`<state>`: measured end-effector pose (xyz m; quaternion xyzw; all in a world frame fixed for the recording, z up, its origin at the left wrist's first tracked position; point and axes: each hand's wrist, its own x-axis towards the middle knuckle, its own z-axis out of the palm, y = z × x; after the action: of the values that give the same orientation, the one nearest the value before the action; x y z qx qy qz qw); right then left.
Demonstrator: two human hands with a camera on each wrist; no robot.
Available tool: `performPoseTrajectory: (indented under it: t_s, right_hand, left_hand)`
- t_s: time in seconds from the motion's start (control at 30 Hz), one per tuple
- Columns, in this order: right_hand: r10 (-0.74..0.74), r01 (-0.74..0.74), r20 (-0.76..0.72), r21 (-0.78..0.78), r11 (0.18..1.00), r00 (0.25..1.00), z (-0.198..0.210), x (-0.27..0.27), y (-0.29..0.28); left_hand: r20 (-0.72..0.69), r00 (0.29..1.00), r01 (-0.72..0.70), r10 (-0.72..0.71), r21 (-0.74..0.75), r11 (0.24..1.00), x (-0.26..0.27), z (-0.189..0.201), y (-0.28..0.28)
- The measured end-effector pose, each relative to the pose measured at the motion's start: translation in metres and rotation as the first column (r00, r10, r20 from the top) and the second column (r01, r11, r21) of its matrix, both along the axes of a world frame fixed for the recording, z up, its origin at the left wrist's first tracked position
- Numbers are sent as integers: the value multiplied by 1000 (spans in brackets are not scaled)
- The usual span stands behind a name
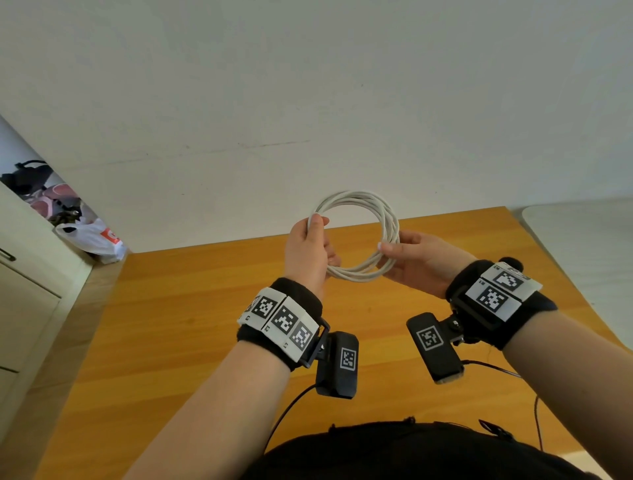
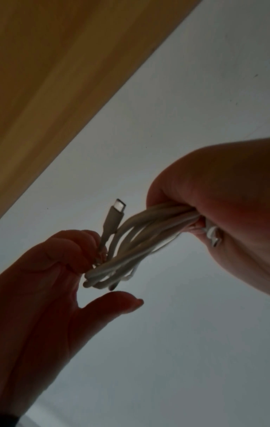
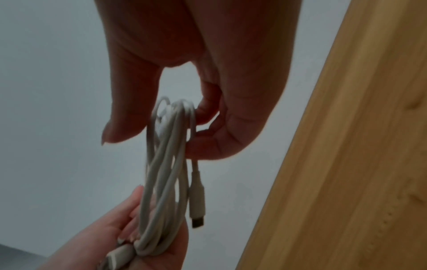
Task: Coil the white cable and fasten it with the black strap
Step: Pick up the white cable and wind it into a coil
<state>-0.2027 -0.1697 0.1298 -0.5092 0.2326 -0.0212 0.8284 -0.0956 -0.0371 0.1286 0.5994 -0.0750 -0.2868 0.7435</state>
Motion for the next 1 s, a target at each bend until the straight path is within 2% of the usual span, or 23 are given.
performPoseTrajectory:
  t_s: [0.2, 0.37, 0.47, 0.6, 0.8, 1.0]
  right_hand:
    - [72, -84, -108, -117, 990, 992, -3, 0, -10]
    - [-46, 46, -13, 1, 999, 999, -2, 3, -4]
    - [-55, 48, 56, 117, 992, 997, -4, 4, 0]
    - [-77, 60, 66, 231, 971, 995, -8, 2, 0]
    - [-152, 155, -28, 154, 976, 988, -9, 4, 5]
    - [-122, 130, -78, 108, 986, 990, -6, 1, 4]
  left_hand:
    - [7, 1000, 4, -4, 17, 1000, 1, -1, 2]
    - [42, 999, 13, -15, 39, 999, -1, -1, 0]
    - [29, 1000, 6, -7, 32, 999, -1, -1, -1]
    - [36, 999, -16, 15, 40, 999, 4, -1, 0]
    - [205, 979, -42, 15, 126, 991, 5, -7, 1]
    - [281, 959, -81, 28, 177, 981, 11, -17, 1]
